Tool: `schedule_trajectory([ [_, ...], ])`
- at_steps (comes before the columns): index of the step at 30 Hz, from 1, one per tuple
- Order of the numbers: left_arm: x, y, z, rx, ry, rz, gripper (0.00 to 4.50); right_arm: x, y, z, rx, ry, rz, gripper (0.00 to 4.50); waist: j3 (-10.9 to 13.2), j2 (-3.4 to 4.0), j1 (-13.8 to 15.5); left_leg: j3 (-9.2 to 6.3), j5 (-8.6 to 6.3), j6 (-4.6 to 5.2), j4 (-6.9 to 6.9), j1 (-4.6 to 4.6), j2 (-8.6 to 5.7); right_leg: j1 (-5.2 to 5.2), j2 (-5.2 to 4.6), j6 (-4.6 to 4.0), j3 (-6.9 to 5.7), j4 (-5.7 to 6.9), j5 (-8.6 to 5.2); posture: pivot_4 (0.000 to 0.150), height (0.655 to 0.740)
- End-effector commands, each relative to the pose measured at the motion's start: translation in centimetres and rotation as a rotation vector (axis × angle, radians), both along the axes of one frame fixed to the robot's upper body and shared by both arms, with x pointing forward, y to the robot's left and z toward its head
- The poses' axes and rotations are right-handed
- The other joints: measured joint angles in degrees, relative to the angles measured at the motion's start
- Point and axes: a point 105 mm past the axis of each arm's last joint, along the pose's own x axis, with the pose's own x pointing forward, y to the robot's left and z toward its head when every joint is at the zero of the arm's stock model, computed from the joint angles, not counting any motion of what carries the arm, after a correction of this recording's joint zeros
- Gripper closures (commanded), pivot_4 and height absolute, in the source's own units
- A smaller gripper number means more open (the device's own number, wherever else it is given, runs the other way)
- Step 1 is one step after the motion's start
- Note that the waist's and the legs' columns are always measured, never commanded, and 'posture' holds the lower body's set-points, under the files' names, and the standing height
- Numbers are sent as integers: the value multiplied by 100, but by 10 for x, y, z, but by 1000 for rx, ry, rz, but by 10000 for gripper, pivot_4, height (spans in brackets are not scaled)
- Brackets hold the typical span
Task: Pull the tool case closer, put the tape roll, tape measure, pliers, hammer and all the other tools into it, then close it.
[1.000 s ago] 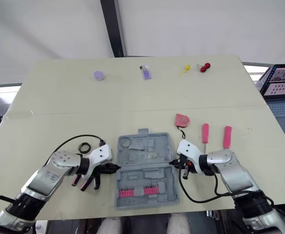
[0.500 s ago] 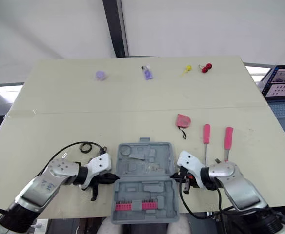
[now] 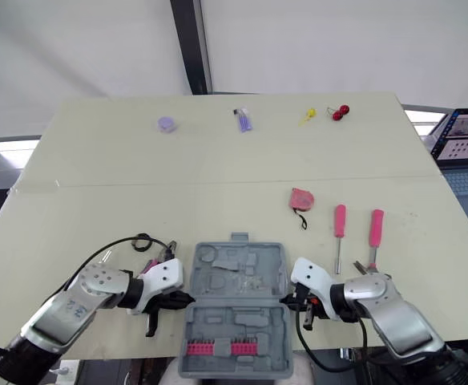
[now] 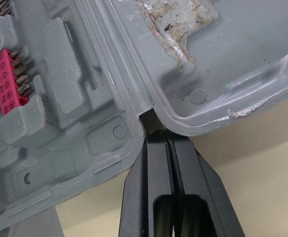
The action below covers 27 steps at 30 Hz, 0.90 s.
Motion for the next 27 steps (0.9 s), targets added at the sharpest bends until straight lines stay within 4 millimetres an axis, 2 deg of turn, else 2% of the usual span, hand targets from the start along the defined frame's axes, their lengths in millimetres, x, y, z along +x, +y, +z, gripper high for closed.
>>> schedule_trajectory([
  [1, -18, -8, -8, -15, 82, -56, 45000, -7, 13, 9, 44, -16, 63, 44397, 0, 0, 4, 0, 0, 0, 0, 0, 0, 0, 0, 0, 0, 0, 0, 1500, 7400],
  [11, -20, -5, -7, -6, 90, -57, 45000, -7, 14, 8, 43, -15, 63, 44397, 0, 0, 7, 0, 0, 0, 1, -1, 0, 0, 0, 0, 0, 0, 0, 1500, 7400],
  [27, -10, -6, -4, -14, 48, -45, 45000, -4, 13, 9, 42, -32, 53, 44397, 0, 0, 16, 0, -1, 1, 2, -1, 0, 0, 0, 0, 1, -1, 0, 1500, 7400],
])
